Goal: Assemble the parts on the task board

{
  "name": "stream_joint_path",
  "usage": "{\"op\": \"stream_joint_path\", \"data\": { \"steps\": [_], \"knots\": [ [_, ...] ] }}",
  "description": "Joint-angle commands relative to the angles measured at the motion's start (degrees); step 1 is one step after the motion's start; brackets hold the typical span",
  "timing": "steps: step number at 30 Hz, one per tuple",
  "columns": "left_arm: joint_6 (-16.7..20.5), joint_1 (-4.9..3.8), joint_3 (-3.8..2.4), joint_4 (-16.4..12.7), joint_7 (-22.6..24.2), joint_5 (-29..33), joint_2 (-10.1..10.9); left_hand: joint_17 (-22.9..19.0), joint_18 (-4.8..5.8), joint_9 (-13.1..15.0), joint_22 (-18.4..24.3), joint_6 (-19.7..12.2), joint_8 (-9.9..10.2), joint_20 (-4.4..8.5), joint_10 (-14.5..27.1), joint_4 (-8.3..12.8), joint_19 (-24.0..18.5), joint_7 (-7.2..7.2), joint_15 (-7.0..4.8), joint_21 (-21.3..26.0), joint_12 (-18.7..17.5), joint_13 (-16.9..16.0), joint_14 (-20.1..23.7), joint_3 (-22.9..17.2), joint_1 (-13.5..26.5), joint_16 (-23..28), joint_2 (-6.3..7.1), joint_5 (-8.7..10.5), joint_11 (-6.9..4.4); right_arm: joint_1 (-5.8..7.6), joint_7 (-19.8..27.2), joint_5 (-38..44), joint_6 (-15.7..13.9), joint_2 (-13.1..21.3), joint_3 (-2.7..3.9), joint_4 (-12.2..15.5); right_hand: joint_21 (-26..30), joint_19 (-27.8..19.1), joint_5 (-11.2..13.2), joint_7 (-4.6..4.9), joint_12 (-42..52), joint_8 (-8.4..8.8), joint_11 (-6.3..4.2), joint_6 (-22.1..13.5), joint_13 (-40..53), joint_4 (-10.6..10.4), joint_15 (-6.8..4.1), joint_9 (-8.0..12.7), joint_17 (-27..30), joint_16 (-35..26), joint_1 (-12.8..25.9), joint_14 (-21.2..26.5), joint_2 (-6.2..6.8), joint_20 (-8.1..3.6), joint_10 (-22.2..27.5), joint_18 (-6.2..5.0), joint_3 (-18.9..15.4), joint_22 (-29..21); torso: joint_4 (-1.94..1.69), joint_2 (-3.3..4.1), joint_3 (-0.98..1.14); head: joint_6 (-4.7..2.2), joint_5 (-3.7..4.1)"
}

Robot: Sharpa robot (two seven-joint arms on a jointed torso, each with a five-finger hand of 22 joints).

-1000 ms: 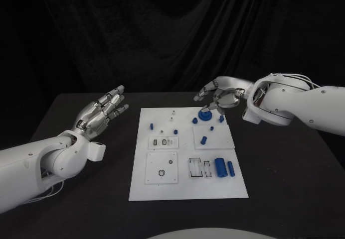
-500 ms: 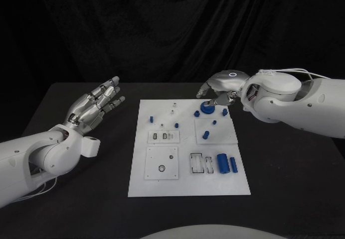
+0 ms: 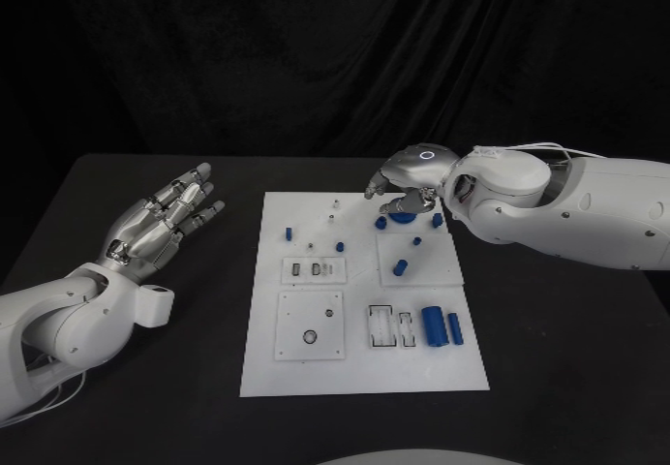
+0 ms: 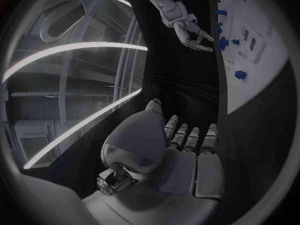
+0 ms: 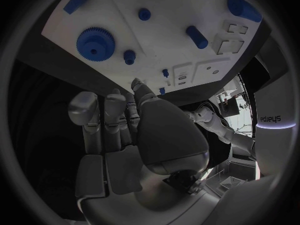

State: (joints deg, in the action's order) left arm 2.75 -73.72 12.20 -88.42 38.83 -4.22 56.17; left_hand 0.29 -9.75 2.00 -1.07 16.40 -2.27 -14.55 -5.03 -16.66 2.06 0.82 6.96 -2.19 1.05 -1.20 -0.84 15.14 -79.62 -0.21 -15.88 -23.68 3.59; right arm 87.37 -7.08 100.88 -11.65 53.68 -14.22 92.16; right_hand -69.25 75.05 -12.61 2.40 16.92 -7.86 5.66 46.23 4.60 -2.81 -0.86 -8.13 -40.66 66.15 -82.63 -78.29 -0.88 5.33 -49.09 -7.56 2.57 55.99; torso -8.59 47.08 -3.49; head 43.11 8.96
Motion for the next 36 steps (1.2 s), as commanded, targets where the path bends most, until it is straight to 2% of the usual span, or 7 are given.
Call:
{"op": "stream_joint_path", "data": {
  "steps": [1,8,13,21,28,30,36],
  "knots": [
    [-1.0,-0.19,-0.07,-0.1,10.4,-0.2,-0.2,0.0,-0.65,0.1,0.0,0.1,-0.1,0.12,0.1,0.1,0.0,-0.37,0.28,0.2,-0.1,0.0,0.1,-0.2,-0.6,-0.1,-0.18,-0.25,0.41,-0.37,-0.6,1.5,0.5,0.1,0.03,-0.2,-0.3,0.3,-0.5,-0.36,0.1,0.42,0.04,-0.2,0.1,0.0,0.02,-0.1,0.1,0.1,0.0,-0.2,0.87,-0.1,-0.2,0.73,0.5,0.1,-0.48,0.56,-0.33,0.01,0.39],
    [-1.1,-0.2,-0.07,-0.2,10.6,-0.2,0.2,0.0,-0.65,0.1,0.0,0.1,-0.1,0.08,0.2,0.1,0.1,-0.42,0.35,0.2,-0.1,0.0,0.1,-0.2,-0.8,-0.1,-0.23,-0.46,0.43,-0.81,-0.4,1.5,1.0,1.0,0.03,0.6,-0.5,0.1,-0.8,0.01,-0.5,0.71,0.23,-0.2,0.0,-0.2,0.13,-0.3,0.2,0.1,0.6,0.0,1.37,-0.06,0.6,0.74,0.8,0.4,-0.46,0.65,-0.42,0.39,0.15],
    [-1.2,-0.19,-0.06,-0.6,10.6,-0.2,0.6,0.0,-0.65,0.1,0.0,0.1,-0.1,0.08,0.2,0.1,0.1,-0.42,0.35,0.2,-0.1,0.0,0.1,-0.2,-0.8,-0.1,-0.23,-0.46,0.43,-0.9,-0.4,1.5,0.6,2.2,0.03,1.9,-0.7,0.0,-1.7,0.26,-0.9,0.94,0.42,-0.2,0.0,-0.5,0.31,-0.4,-0.1,0.2,1.2,0.0,1.54,0.09,1.1,0.78,1.1,0.9,-0.53,0.68,-0.6,0.72,0.0],
    [-1.5,-0.19,-0.06,-0.7,10.5,-0.2,0.7,0.0,-0.65,0.1,0.0,0.1,0.0,0.07,0.2,0.0,0.0,-0.47,0.35,0.2,-0.1,0.1,0.1,-0.3,-0.9,-0.1,-0.29,-0.58,0.48,-0.96,-0.3,0.9,0.9,3.3,0.03,2.8,-1.4,0.1,-3.2,0.79,-1.2,1.37,0.69,-0.2,0.2,-1.7,1.06,-0.6,-1.2,0.9,3.2,-0.4,1.4,0.7,1.0,0.95,1.5,2.0,-0.39,0.51,-0.58,0.99,-0.14],
    [-2.1,-0.18,-0.06,-0.3,10.4,0.2,0.5,-0.1,-0.64,0.0,0.1,-0.2,0.0,0.06,0.4,0.0,0.0,-0.56,0.41,0.3,-0.1,0.1,0.2,-0.4,-0.9,0.0,-0.4,-0.59,0.56,-1.54,-0.1,0.1,1.5,3.5,0.03,2.3,-1.4,0.0,-3.6,0.82,-1.4,1.51,0.78,-0.3,0.2,-1.5,1.13,-0.7,-1.0,0.8,3.1,-0.2,1.46,0.82,1.1,0.93,1.8,2.1,-0.35,0.48,-0.7,1.19,-0.06],
    [-2.3,-0.18,-0.06,-0.2,10.4,0.4,0.4,-0.1,-0.64,0.0,0.1,-0.3,0.0,0.06,0.4,0.0,0.0,-0.57,0.42,0.3,-0.1,0.1,0.2,-0.4,-0.9,0.0,-0.4,-0.6,0.57,-1.81,0.1,-0.1,1.3,3.4,0.03,1.8,-1.7,0.1,-4.0,0.9,-1.6,1.61,0.86,-0.2,0.2,-1.2,1.25,-0.7,-1.4,1.0,2.7,-0.3,1.45,0.96,1.3,0.99,2.3,2.6,-0.28,0.46,-0.67,1.21,-0.09],
    [-2.6,-0.18,-0.06,-0.2,10.2,0.6,0.3,0.0,-0.63,0.0,0.1,-0.4,0.1,0.03,0.6,0.0,0.0,-0.59,0.53,0.3,-0.2,0.1,0.1,-0.4,-1.0,-0.1,-0.42,-0.59,0.55,-2.41,1.2,-0.3,0.2,2.6,0.03,0.3,-1.9,0.0,-4.2,1.09,-1.9,1.58,1.0,0.2,0.2,-0.7,1.22,-0.9,-1.2,0.9,2.1,0.0,1.45,1.05,1.5,0.98,3.1,3.0,-0.25,0.37,-0.78,1.48,-0.32]
  ]
}}
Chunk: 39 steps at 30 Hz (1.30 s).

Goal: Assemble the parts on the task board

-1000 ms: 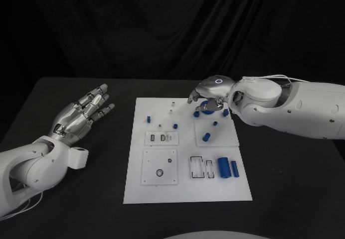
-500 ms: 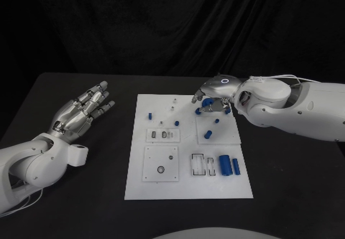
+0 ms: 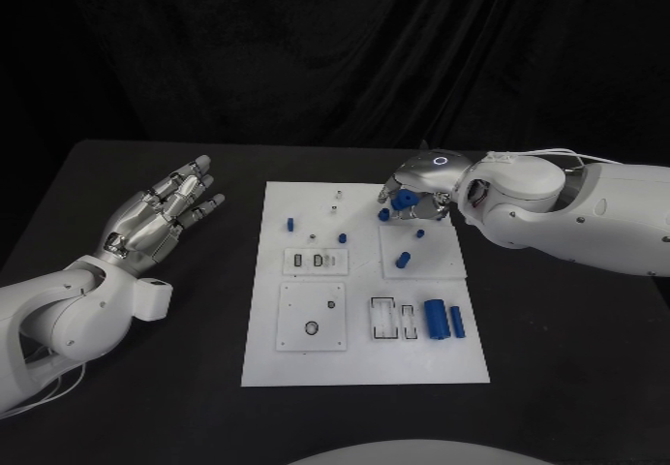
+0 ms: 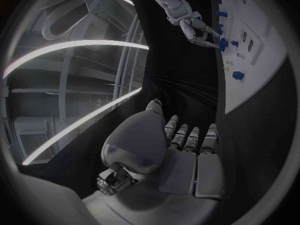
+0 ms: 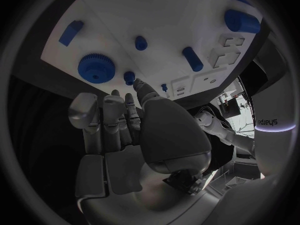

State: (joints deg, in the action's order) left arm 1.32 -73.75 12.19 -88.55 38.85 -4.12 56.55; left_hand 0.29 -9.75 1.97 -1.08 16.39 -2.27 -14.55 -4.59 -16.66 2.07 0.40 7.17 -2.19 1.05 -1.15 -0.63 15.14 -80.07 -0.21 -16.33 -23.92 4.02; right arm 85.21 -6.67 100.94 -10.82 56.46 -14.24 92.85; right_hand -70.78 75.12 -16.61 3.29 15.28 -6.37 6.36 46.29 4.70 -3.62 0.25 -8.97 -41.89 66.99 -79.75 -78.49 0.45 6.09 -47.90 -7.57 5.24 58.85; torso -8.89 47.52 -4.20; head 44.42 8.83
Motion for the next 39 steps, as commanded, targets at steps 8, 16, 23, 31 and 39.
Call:
{"op": "stream_joint_path", "data": {
  "steps": [8,16,23,31,39],
  "knots": [
    [-1.6,-0.15,-0.05,-0.1,9.7,0.6,0.0,0.0,-0.63,0.0,0.1,-0.5,0.1,0.0,0.3,0.0,0.0,-0.14,0.46,0.3,-0.2,0.1,-0.2,-0.4,-0.6,-0.1,0.04,-0.35,0.1,-1.39,1.3,-0.4,-1.6,-1.2,0.05,-1.7,-0.6,0.0,-0.3,0.09,-0.1,0.11,0.21,0.4,0.2,0.3,0.1,-0.2,-0.4,0.4,-1.0,0.1,0.1,0.3,-0.2,1.06,1.0,0.6,0.16,-0.1,-0.14,0.46,-0.59],
    [-2.1,-0.14,-0.05,-0.3,8.9,0.6,-0.2,0.0,-0.6,0.0,0.1,-1.0,0.2,-0.17,0.6,0.1,-0.1,-0.19,0.79,0.3,-0.2,0.2,-0.1,-0.6,-0.9,-0.1,0.01,-0.75,0.15,-2.17,1.6,-0.4,-2.7,-2.2,0.05,-2.8,-1.0,0.2,-0.3,0.21,0.1,0.12,0.17,0.7,0.3,0.6,0.24,-0.3,-0.8,0.7,-1.5,0.0,-0.13,0.4,-0.7,1.18,2.0,1.3,-0.11,-0.15,-0.12,0.79,-0.23],
    [-2.6,-0.14,-0.05,-0.3,8.3,0.6,-0.4,-0.1,-0.6,0.0,0.1,-1.3,0.3,-0.37,0.9,0.4,-0.2,-0.3,0.98,0.3,-0.2,0.2,0.0,-1.1,-1.7,0.0,0.11,-1.81,0.18,-3.05,2.0,-0.4,-3.3,-2.8,0.05,-3.6,-1.5,0.4,-0.3,0.29,0.3,0.21,0.05,1.0,0.4,0.8,0.35,-0.4,-1.4,1.1,-1.8,-0.2,-0.1,0.48,-1.6,1.31,2.9,2.2,0.05,-0.14,-0.17,0.93,-0.46],
    [-2.9,-0.13,-0.05,0.0,7.9,0.6,-0.5,-0.1,-0.61,0.0,0.1,-1.1,0.2,-0.48,1.0,0.5,-0.2,-0.71,1.13,0.3,-0.2,0.2,0.0,-1.5,-2.3,0.0,0.08,-2.6,0.09,-3.7,2.9,-0.4,-4.7,-3.6,0.05,-4.7,-2.4,0.7,0.0,0.65,0.5,-0.38,-0.18,3.3,0.3,0.9,0.55,-0.9,-1.9,1.5,-2.9,-0.3,-0.58,0.75,-4.4,1.5,6.3,3.6,-0.01,-0.2,-0.2,1.11,-0.71],
    [-3.3,-0.11,-0.05,0.5,7.6,0.6,-0.7,0.0,-0.62,0.0,0.1,-1.0,0.2,-0.71,1.1,0.9,-0.1,-1.17,1.37,0.2,-0.2,0.2,-0.1,-2.2,-3.2,-0.1,0.17,-3.66,-0.09,-3.84,4.5,-0.4,-8.4,-3.8,0.05,-5.3,-4.0,1.7,2.3,2.23,0.4,-3.28,-1.96,10.0,-0.2,1.6,-0.66,-3.3,-3.3,2.2,-4.9,-1.1,0.02,-0.25,-11.8,1.9,11.6,6.4,0.01,-0.21,-0.23,1.17,-0.92]
  ]
}}
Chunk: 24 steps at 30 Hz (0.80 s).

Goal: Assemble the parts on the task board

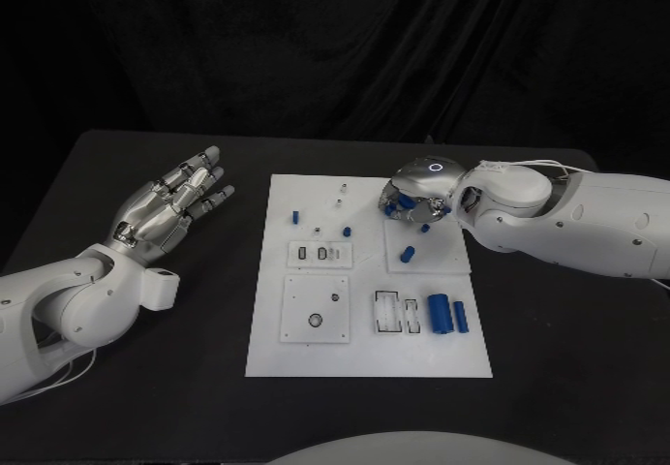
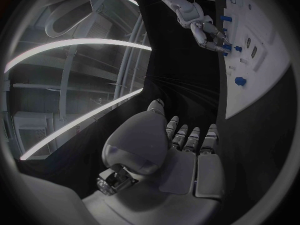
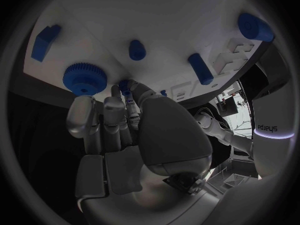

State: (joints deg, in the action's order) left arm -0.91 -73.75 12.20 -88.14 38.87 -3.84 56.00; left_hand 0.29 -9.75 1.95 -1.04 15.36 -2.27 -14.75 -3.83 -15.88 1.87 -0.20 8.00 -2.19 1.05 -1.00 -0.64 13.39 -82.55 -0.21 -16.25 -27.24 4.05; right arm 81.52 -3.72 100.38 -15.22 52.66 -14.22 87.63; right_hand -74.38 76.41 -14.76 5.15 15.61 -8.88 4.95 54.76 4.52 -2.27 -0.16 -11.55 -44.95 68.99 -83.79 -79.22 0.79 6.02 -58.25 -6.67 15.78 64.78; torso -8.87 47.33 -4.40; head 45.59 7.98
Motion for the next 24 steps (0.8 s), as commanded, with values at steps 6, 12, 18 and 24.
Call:
{"op": "stream_joint_path", "data": {
  "steps": [6,12,18,24],
  "knots": [
    [-1.5,-0.1,-0.05,0.3,7.4,0.3,-0.1,0.0,-0.62,0.1,0.0,0.1,0.1,-0.65,0.4,0.5,0.2,-0.8,0.68,0.1,-0.2,0.1,-0.1,-1.0,-1.3,-0.1,0.19,-1.43,-0.23,-0.14,1.8,0.1,-6.8,0.0,0.05,0.2,-1.3,1.0,3.4,1.08,-1.1,-2.32,-1.76,4.5,-0.2,0.9,-1.75,-2.9,-1.0,0.4,-2.2,-1.0,0.06,-1.52,-5.7,1.26,2.8,2.2,-0.05,-0.03,-0.05,-0.01,-0.08],
    [-1.6,-0.09,-0.05,0.4,7.3,0.3,0.0,0.0,-0.62,0.1,0.0,0.3,0.1,-0.69,0.3,0.6,0.2,-0.87,0.73,0.1,-0.2,0.1,-0.1,-1.2,-1.5,-0.1,0.23,-1.74,-0.26,1.28,1.1,0.1,-7.7,-0.5,0.07,1.0,-1.6,1.3,5.7,1.11,-2.2,-2.3,-1.88,4.7,-0.4,0.4,-2.03,-3.6,-1.2,0.3,-2.1,-1.3,0.49,-1.91,-6.6,1.43,2.8,3.0,-0.03,-0.05,-0.05,-0.29,-0.26],
    [-1.7,-0.09,-0.05,0.5,7.1,0.3,-0.2,0.0,-0.62,0.1,0.0,0.4,0.1,-0.71,0.2,0.7,0.2,-0.95,0.75,0.1,-0.2,0.0,-0.1,-1.3,-1.6,-0.1,0.26,-2.02,-0.31,3.63,1.5,-1.9,-6.3,-3.8,0.14,-0.6,-1.8,1.5,6.5,0.87,-3.4,-1.93,-2.04,4.3,-0.5,0.1,-2.58,-4.0,-1.6,0.4,-1.8,-1.6,1.31,-2.3,-6.8,1.51,2.6,3.5,0.08,-0.09,-0.1,-0.22,-0.62],
    [-1.9,-0.09,-0.05,0.5,7.0,0.3,-0.6,0.0,-0.62,0.1,0.0,0.4,0.1,-0.72,0.2,0.7,0.2,-1.04,0.76,0.1,-0.2,0.0,-0.1,-1.4,-1.7,-0.1,0.26,-2.14,-0.34,4.27,3.1,-3.1,-5.1,-8.4,0.23,-4.8,-1.9,1.6,6.4,1.02,-4.2,-1.5,-1.9,3.8,-0.6,-0.2,-2.59,-4.1,-1.8,0.4,-1.7,-1.8,1.42,-2.41,-6.7,1.57,2.7,3.7,-0.09,-0.07,-0.15,-0.54,-0.54]
  ]
}}
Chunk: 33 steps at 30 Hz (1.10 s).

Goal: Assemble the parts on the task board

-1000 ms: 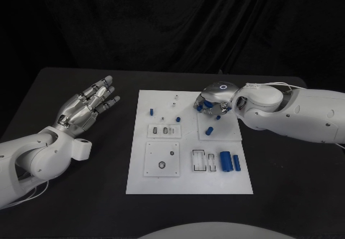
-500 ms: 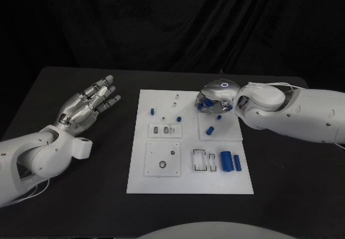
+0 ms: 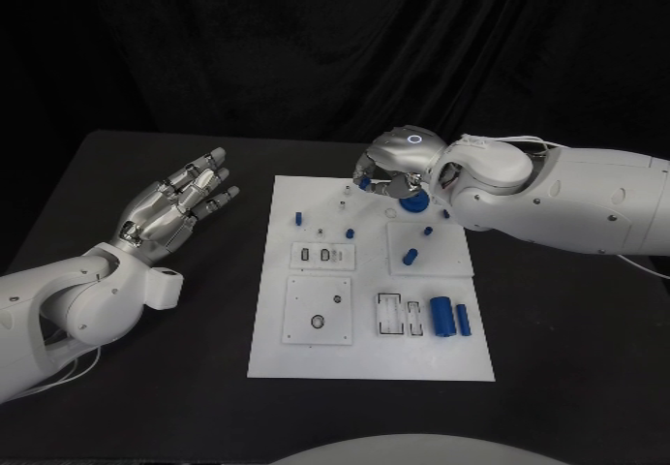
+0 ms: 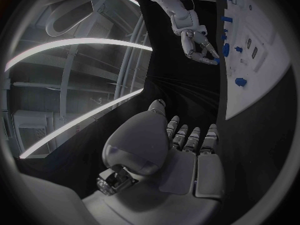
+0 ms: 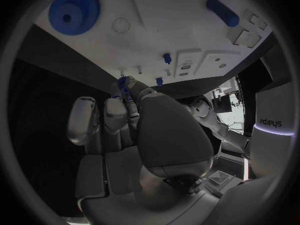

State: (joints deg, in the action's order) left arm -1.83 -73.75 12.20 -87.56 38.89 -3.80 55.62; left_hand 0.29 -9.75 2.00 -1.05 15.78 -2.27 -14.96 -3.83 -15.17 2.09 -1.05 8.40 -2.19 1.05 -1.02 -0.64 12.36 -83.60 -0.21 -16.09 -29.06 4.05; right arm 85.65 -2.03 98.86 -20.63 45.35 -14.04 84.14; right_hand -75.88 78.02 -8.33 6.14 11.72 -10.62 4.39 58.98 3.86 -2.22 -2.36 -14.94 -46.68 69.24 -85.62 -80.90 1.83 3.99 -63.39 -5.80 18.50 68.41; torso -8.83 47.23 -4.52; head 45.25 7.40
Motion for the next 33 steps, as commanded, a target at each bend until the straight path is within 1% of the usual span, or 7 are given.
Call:
{"op": "stream_joint_path", "data": {
  "steps": [1,4,8,14,19,24,33],
  "knots": [
    [-1.0,-0.09,-0.05,-0.1,6.9,0.3,-0.2,0.0,-0.62,0.1,0.0,0.0,0.1,-0.5,0.2,0.0,0.0,-0.19,0.36,0.1,-0.2,0.1,-0.1,-0.3,-0.6,-0.1,0.1,-0.32,-0.34,0.15,1.6,-1.6,0.4,-1.7,0.05,-2.0,-0.4,0.0,-0.1,0.06,-0.4,0.3,-1.31,-0.5,0.0,-0.3,-0.38,-0.7,-0.2,0.2,0.1,-0.1,0.38,-0.37,-1.5,0.7,0.0,0.1,-0.15,0.04,0.0,-0.31,0.0],
    [-1.1,-0.09,-0.05,-0.1,6.9,0.3,-0.3,0.0,-0.62,0.1,0.0,0.1,0.0,-0.51,0.2,0.0,0.0,-0.27,0.36,0.1,-0.2,0.1,-0.1,-0.4,-0.7,-0.1,0.07,-0.4,-0.36,0.04,1.7,-1.8,0.9,-3.6,0.06,-4.2,-0.3,-0.1,-0.1,0.12,-0.5,0.36,-1.27,-0.5,0.0,-0.4,-0.33,-0.7,-0.2,0.2,0.1,-0.1,0.36,-0.37,-1.5,0.69,0.0,0.1,-0.17,0.07,0.0,-0.44,-0.07],
    [-1.0,-0.09,-0.05,-0.1,6.8,0.3,-0.3,0.0,-0.62,0.1,0.0,0.1,0.0,-0.51,0.2,0.0,0.0,-0.27,0.36,0.1,-0.2,0.1,-0.1,-0.4,-0.7,-0.1,0.07,-0.4,-0.36,-0.26,1.6,-1.9,1.4,-5.1,0.07,-6.1,-0.3,0.0,-0.2,0.25,-0.8,0.53,-1.16,-0.7,0.0,-0.5,-0.14,-0.8,-0.3,0.2,0.2,-0.1,0.4,-0.3,-1.6,0.73,0.1,0.2,-0.22,0.03,-0.05,-0.34,-0.1],
    [-1.0,-0.09,-0.05,-0.1,6.9,0.3,-0.5,-0.1,-0.62,0.1,0.1,0.3,0.0,-0.45,0.2,0.2,-0.1,-0.69,0.08,0.2,-0.2,0.1,0.0,-0.7,-0.9,0.0,0.02,-0.63,-0.53,-0.78,1.1,-2.0,2.6,-6.7,0.08,-8.5,-0.2,-0.1,-0.2,0.36,-1.3,0.94,-1.01,-1.1,0.0,-0.6,0.03,-0.8,-0.1,0.0,0.1,0.0,0.65,-0.16,-1.5,0.72,0.2,0.1,-0.48,0.07,0.04,-0.43,0.23],
    [-1.2,-0.09,-0.05,-0.1,6.9,0.3,-0.6,-0.1,-0.61,0.1,0.1,0.3,0.0,-0.41,0.3,0.2,-0.1,-0.77,-0.01,0.2,-0.2,0.1,0.0,-0.8,-1.0,0.0,0.01,-0.69,-0.54,-0.97,0.6,-2.0,3.7,-7.3,0.08,-9.4,-0.2,-0.2,0.0,0.45,-1.9,1.34,-0.86,-1.6,0.0,-0.6,0.13,-0.8,0.2,-0.2,0.1,0.1,0.88,-0.05,-1.3,0.71,0.4,0.1,-0.36,0.06,-0.03,-0.34,0.42],
    [-1.3,-0.09,-0.05,-0.1,6.8,0.3,-0.6,-0.1,-0.61,0.1,0.1,0.3,0.0,-0.41,0.3,0.2,-0.1,-0.77,-0.01,0.2,-0.2,0.1,0.0,-0.8,-1.0,0.0,0.01,-0.69,-0.54,-1.07,0.6,-2.0,4.4,-7.4,0.08,-9.6,-0.1,-0.3,0.0,0.42,-2.5,1.73,-0.8,-2.0,0.0,-0.8,0.09,-0.8,0.4,-0.4,0.1,0.3,1.21,-0.01,-1.1,0.7,0.4,0.2,-0.12,0.06,0.0,-0.21,0.36],
    [-1.5,-0.09,-0.05,0.1,6.7,0.3,-0.7,-0.1,-0.61,0.1,0.1,0.3,0.0,-0.39,0.3,0.3,-0.2,-0.89,-0.08,0.2,-0.2,0.1,0.1,-0.9,-1.0,0.0,-0.03,-0.74,-0.57,-1.42,0.9,-2.0,5.0,-7.7,0.08,-10.1,-0.3,-0.2,0.0,0.37,-3.0,2.16,-0.82,-2.4,0.1,-0.9,0.02,-0.8,0.0,-0.3,0.1,0.3,1.44,-0.02,-0.9,0.75,0.6,0.6,-0.12,0.03,0.0,-0.06,0.44]
  ]
}}
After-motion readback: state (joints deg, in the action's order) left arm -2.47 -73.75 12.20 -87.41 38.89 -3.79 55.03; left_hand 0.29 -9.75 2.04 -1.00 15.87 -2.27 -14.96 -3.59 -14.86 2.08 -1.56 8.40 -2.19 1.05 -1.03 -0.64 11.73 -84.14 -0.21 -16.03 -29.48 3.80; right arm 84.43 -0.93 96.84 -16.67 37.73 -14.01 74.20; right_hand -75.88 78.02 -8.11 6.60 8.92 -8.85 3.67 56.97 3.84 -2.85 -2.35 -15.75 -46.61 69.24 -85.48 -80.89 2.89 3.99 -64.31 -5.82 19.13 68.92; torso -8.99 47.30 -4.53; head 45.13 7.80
